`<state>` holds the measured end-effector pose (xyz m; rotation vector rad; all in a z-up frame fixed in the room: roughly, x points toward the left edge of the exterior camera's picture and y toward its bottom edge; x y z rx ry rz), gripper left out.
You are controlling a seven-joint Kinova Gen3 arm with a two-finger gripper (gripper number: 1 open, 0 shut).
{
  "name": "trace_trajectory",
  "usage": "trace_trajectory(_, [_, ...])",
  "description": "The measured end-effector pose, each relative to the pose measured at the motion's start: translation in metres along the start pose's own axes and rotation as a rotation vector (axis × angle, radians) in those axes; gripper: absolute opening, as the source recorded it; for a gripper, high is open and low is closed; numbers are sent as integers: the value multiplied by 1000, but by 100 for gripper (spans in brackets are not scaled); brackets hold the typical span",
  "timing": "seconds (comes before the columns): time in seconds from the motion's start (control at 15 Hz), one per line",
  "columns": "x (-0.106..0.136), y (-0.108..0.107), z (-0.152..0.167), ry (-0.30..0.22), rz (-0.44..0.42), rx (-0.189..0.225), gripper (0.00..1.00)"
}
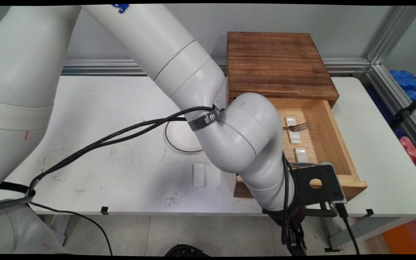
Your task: Open the drawer
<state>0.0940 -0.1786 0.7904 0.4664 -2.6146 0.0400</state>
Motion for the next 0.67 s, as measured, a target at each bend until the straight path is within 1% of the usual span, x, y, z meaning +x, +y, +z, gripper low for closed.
trace_trajectory(0.67, [-1, 10, 0, -1, 0, -17, 100])
